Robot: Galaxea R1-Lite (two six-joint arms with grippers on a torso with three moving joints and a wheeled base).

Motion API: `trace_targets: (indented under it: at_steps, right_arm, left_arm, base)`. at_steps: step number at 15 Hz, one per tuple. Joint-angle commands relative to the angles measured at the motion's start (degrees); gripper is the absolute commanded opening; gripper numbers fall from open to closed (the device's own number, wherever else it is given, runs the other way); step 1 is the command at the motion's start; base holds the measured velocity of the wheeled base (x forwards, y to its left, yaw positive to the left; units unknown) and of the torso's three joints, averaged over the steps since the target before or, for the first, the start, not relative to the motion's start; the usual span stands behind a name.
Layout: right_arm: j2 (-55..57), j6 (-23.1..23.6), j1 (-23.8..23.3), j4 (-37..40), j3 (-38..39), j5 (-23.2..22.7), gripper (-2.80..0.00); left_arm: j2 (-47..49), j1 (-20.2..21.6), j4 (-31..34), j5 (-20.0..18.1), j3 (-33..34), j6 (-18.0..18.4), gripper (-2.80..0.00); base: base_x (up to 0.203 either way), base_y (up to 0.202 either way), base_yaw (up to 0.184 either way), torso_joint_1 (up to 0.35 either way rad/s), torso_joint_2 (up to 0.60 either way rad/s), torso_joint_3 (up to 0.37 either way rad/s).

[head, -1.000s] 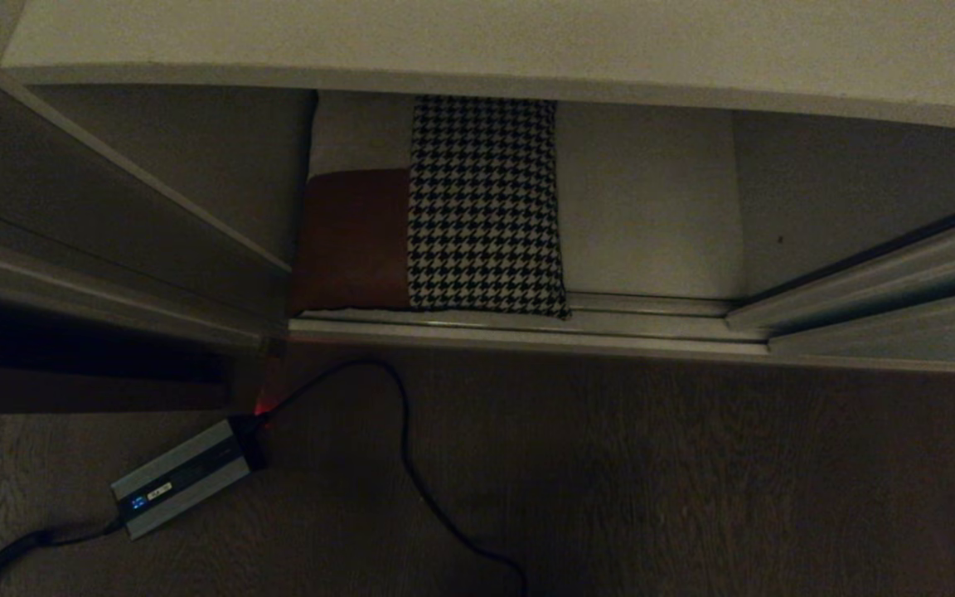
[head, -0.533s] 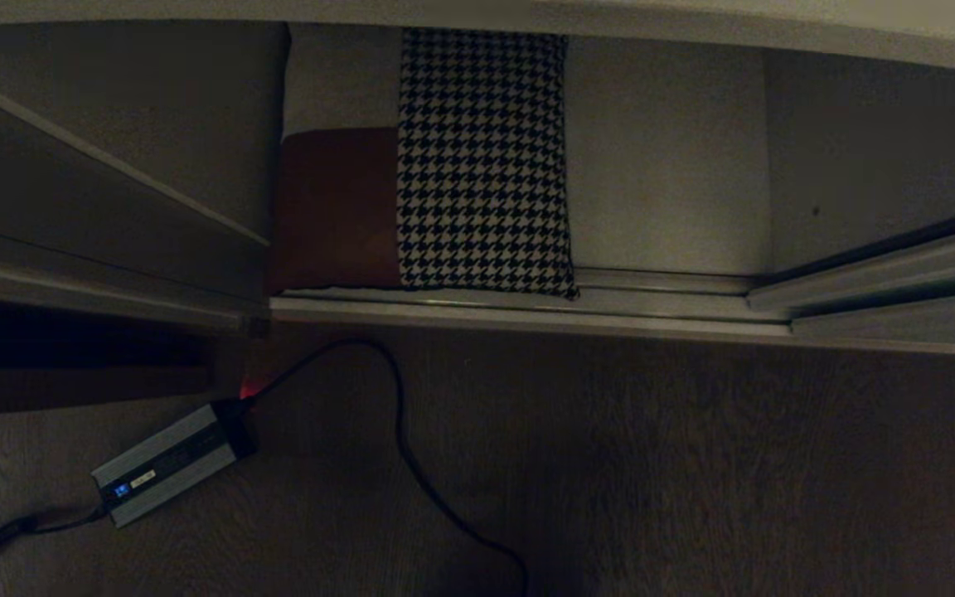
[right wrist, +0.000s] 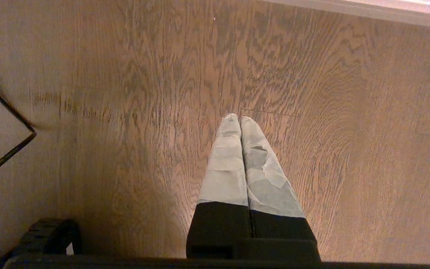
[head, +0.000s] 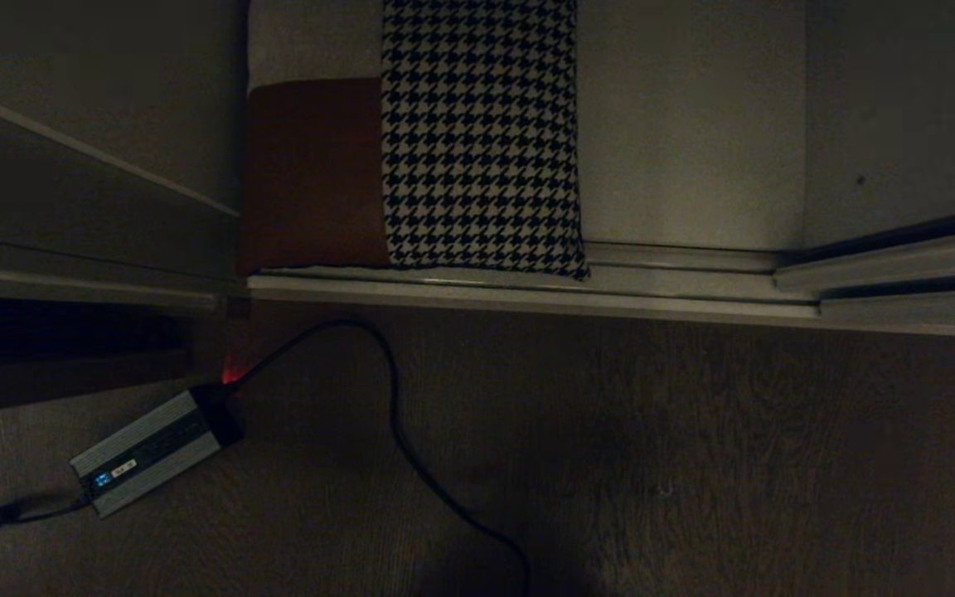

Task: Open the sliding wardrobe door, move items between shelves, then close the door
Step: Place the pillow on the higher shelf

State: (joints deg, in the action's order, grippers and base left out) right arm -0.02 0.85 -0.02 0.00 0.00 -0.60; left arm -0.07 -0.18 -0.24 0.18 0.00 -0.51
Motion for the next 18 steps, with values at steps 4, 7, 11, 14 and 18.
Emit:
trace_targets:
  at_steps: [4, 7, 11, 14, 18]
  right_arm:
    - [-0.1, 0.0, 0.0, 0.0, 0.2, 0.0, -2.80]
    - [-0.1, 0.0, -0.1, 0.0, 0.2, 0.0, -2.80]
    - [-0.1, 0.0, 0.0, 0.0, 0.2, 0.0, -2.80]
    - [-0.1, 0.0, 0.0, 0.0, 0.2, 0.0, -2.80]
    - [-0.1, 0.0, 0.0, 0.0, 0.2, 0.0, -2.80]
  left_arm:
    - [0.1, 0.0, 0.1, 0.1, 0.0, 0.0, -2.80]
    - [0.1, 0.1, 0.1, 0.0, 0.0, 0.1, -2.80]
    - [0.1, 0.1, 0.5, 0.2, -0.2, 1.0, -2.80]
    - [2.2, 0.0, 2.2, 0.0, -8.5, -0.4, -2.80]
    - [12.7, 0.0, 8.8, -4.4, -18.0, -4.2, -2.80]
  base:
    - [0.000, 0.000, 0.000, 0.001, 0.00, -0.009]
    - [0.000, 0.000, 0.000, 0.000, 0.00, 0.000]
    - [0.000, 0.000, 0.000, 0.000, 0.00, 0.000]
    - [0.000, 0.000, 0.000, 0.000, 0.00, 0.000]
    - [0.000, 0.000, 0.000, 0.000, 0.00, 0.000]
